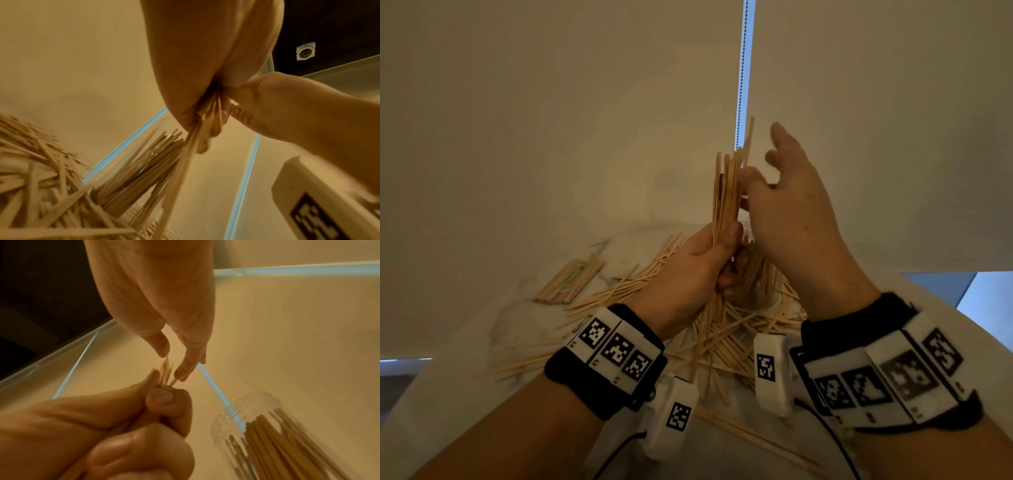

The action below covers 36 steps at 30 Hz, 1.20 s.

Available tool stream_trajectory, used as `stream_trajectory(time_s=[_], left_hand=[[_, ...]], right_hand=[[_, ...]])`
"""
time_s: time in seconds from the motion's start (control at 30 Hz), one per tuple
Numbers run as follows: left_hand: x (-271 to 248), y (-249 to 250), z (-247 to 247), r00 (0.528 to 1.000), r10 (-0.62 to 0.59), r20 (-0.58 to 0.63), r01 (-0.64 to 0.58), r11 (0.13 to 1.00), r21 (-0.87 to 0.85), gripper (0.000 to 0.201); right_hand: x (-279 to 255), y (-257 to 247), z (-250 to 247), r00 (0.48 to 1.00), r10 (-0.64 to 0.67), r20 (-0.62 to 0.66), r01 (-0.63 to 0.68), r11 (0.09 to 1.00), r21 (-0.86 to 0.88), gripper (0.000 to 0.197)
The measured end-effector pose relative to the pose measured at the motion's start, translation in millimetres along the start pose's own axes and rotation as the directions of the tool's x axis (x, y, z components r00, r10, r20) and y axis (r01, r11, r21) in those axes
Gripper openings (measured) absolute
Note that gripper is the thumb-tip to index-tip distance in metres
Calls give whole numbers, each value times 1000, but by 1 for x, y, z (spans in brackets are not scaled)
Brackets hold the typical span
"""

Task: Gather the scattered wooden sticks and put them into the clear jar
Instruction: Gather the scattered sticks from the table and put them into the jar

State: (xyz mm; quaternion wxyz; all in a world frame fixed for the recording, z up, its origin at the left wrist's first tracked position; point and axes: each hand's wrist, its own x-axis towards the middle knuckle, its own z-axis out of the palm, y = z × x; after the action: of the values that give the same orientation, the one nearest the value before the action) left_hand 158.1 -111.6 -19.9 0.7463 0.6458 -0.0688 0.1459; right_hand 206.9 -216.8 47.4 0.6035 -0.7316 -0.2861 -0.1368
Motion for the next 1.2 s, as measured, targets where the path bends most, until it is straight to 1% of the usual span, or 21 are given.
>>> stream_trajectory(time_s=[0.1,0.17,0.33,0.47,0.5,0.57,0.7,0.77,0.8,0.83,0.87,0.93,0.97,1.0,1.03,1.07,1.1,1.13,1.17,1.2], left_hand=[[-1,1,3,997,-11,74,12,1000,-12,27],[-2,1,4,994,-11,111,8,1000,28,26],[-5,1,5,988,18,152,-27,998,61,21],[-4,1,6,988,31,150,-42,997,69,24],[-4,1,6,988,33,150,-45,996,78,25],[-4,0,6,988,33,150,-49,994,103,26],[-3,-1,7,983,31,180,-54,991,122,30],[-4,-1,7,985,23,171,-46,990,130,31],[-4,0,7,988,22,150,-43,990,137,32],[-4,1,7,993,27,112,-43,989,141,31],[-4,3,6,998,38,56,-45,991,125,30],[0,9,-2,992,74,-106,-71,997,30,26],[3,13,-8,976,96,-195,-101,995,-16,25],[6,17,-15,953,120,-277,-141,988,-57,25],[9,22,-21,928,140,-344,-186,977,-105,23],[10,27,-26,906,149,-397,-230,959,-165,21],[12,32,-31,884,149,-443,-267,939,-217,22],[13,35,-35,866,149,-478,-298,920,-253,25],[13,38,-39,849,150,-506,-322,907,-272,28],[14,39,-41,836,155,-526,-342,897,-280,28]], right_hand=[[2,-4,-8,997,-40,-59,43,998,56,61],[3,-5,-12,997,-55,-53,59,996,68,58],[4,-6,-14,987,-138,82,128,985,117,52],[4,-8,-20,964,-228,136,209,968,140,68],[4,-9,-20,960,-240,144,224,967,119,67],[3,-11,-21,963,-238,127,230,970,72,55],[-1,-16,-20,976,-214,50,213,977,34,21],[-1,-16,-22,973,-225,49,228,972,-56,15],[-1,-17,-22,973,-221,63,226,969,-103,15],[-1,-17,-22,976,-199,87,209,968,-135,19],[-1,-17,-22,981,-153,119,170,974,-150,29],[-3,-15,-21,977,-16,213,60,977,-203,66],[-5,-12,-19,962,45,268,27,966,-258,81],[-6,-9,-18,939,94,332,22,944,-330,90],[-7,-4,-16,900,149,411,35,913,-406,92],[-9,0,-12,833,210,512,76,873,-482,90],[-12,3,-7,738,276,616,146,826,-545,84],[-16,7,-2,636,339,694,211,788,-578,73],[-19,11,4,546,392,741,238,775,-585,57],[-22,14,9,476,425,770,201,800,-566,40]])
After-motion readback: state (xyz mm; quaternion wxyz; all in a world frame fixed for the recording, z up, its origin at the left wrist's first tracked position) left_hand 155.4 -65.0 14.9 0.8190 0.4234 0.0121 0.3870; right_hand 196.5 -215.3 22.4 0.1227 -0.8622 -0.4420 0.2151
